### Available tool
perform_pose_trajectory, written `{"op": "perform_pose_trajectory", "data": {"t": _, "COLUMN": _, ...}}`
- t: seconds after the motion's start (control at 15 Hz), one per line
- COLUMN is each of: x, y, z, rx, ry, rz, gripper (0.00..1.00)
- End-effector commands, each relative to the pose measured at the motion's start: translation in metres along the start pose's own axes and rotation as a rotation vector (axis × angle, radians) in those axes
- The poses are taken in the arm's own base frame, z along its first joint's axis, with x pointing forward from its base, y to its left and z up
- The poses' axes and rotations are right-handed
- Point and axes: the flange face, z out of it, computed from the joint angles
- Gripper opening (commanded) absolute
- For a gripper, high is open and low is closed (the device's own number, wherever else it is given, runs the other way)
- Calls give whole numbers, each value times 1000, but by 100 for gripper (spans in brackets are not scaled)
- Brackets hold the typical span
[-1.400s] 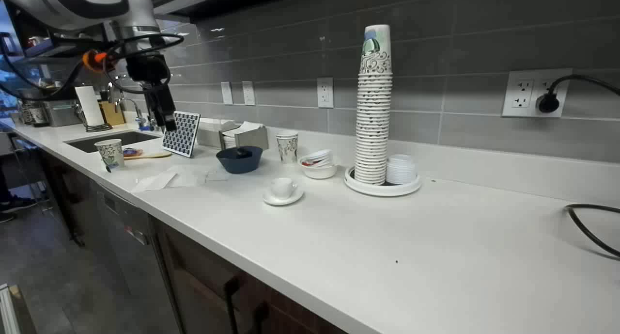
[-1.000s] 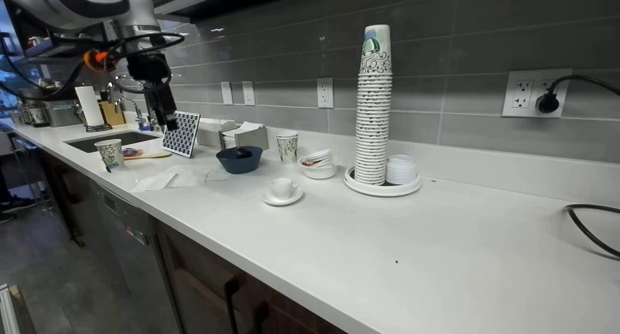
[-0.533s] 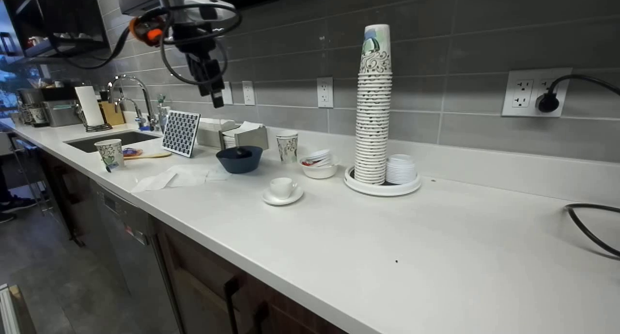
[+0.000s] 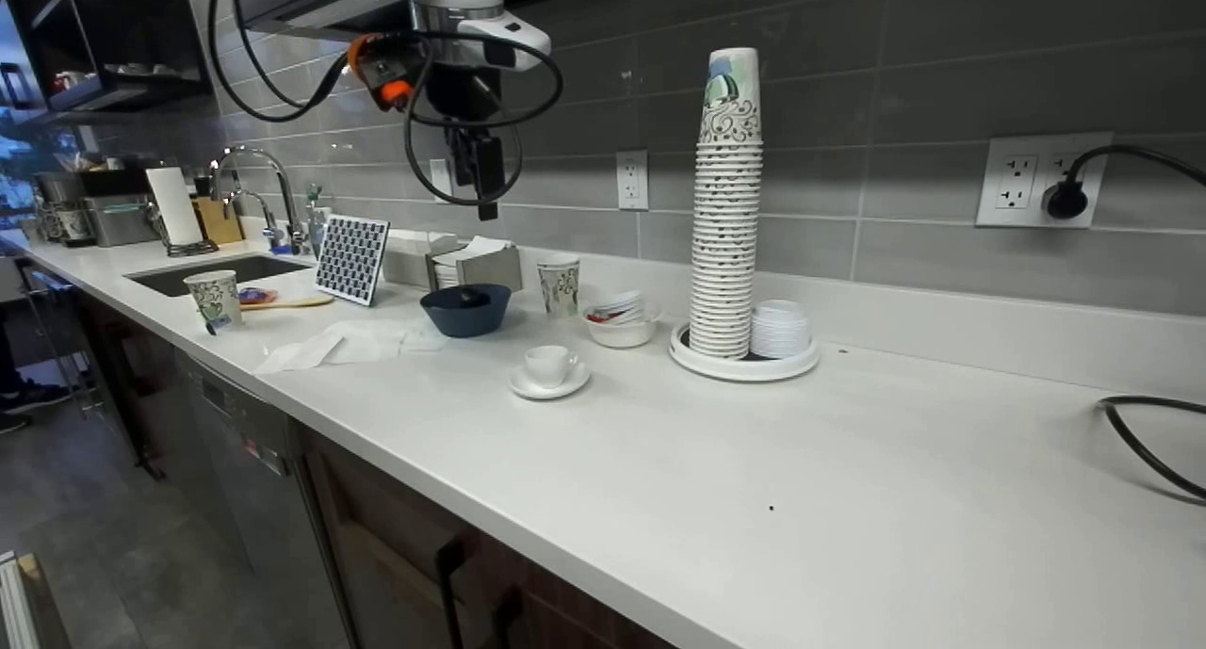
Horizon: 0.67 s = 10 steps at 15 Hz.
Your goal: Shift the white spoon to the cup
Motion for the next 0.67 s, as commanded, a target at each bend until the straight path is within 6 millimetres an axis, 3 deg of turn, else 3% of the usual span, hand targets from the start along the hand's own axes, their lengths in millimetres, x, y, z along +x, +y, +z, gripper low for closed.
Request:
{"op": "perform_pose_trajectory", "data": {"t": 0.0, "x": -1, "y": 2, "z": 8, "rx": 41, "ry": 6, "rz": -1, "gripper": 100}}
{"op": "perform_pose_trajectory", "data": {"t": 0.2, "x": -4, "y": 31, "z": 31, "rx": 189, "ry": 4, "rz": 5, "gripper": 100}}
{"op": "perform_pose_trajectory", "data": {"t": 0.33, "x": -4, "y": 56, "z": 57, "rx": 305, "ry": -11, "rz": 58, "gripper": 100}}
{"op": "perform_pose_trajectory", "data": {"t": 0.6, "x": 12, "y": 103, "z": 109, "rx": 377, "ry": 61, "rz": 289, "gripper": 100}}
